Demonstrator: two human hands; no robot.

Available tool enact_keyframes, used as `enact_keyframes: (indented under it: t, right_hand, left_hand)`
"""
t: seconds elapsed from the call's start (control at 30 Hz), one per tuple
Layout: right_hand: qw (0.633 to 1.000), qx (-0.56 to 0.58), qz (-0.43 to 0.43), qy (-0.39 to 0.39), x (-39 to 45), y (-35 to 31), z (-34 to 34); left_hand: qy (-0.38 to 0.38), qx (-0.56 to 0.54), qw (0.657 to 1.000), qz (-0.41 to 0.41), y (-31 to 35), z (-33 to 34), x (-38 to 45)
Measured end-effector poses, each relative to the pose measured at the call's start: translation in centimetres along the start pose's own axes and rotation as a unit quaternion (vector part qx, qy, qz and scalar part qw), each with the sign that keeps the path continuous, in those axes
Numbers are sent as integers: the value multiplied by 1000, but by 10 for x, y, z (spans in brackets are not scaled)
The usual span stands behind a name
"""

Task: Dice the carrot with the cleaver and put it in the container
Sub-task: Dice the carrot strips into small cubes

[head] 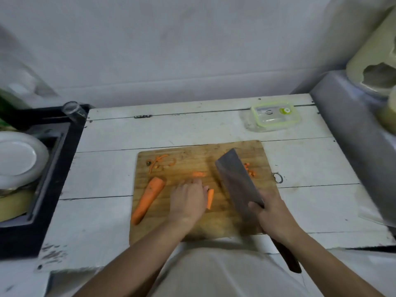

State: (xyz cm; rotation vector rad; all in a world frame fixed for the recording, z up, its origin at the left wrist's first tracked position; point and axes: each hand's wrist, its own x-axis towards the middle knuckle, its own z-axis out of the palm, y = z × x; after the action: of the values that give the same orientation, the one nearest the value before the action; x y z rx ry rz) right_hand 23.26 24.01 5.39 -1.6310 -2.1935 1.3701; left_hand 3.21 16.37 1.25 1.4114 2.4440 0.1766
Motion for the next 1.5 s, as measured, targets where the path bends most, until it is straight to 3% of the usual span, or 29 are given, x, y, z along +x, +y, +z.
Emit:
enact_keyframes:
  t: [0.03, 0.2, 0.47, 0.53, 0.6, 0.73, 0.83, 0.93, 1.0, 1.17, 1.5]
  right_hand:
    - [1000, -9, 0, -7, 1, 4, 2]
    - [999, -8, 10, -32, 7, 13, 7]
    - [999, 21, 27, -16, 7, 13, 9]
    - [1000, -3, 31, 2, 3, 14, 7]
    - [998, -47, 29, 12, -2, 17, 9]
    - [989, -144, 13, 17, -14, 19, 17]
    - [975, -209, -58, 51, -21, 18, 22]
    - [953, -284, -92, 54, -28, 16, 24]
    - [943, -318, -91, 32, -33, 14, 28]
    - [919, -376, -113, -15, -35, 8, 32]
    - [898, -417, -127, -59, -36, 1, 23]
  left_hand:
    - [11, -20, 1000, -11, -6, 0, -6]
    - [-102, -34, 991, -78, -37, 10, -54]
    - [49, -20, 997, -59, -39, -4, -13]
    - [32, -43, 998, -40, -24, 0, -10]
    - [-37, -135, 987, -80, -7, 9, -9]
    - [-128, -310, 918, -214, 13, 29, 1]
    - [-158, -469, 818, -293, 27, 24, -4]
    - [-150, -544, 759, -326, 31, 21, -8]
    - [-132, -569, 739, -335, 33, 26, -9]
    - [-107, -541, 767, -327, 35, 37, -9]
    - [-95, -544, 762, -339, 35, 36, -7]
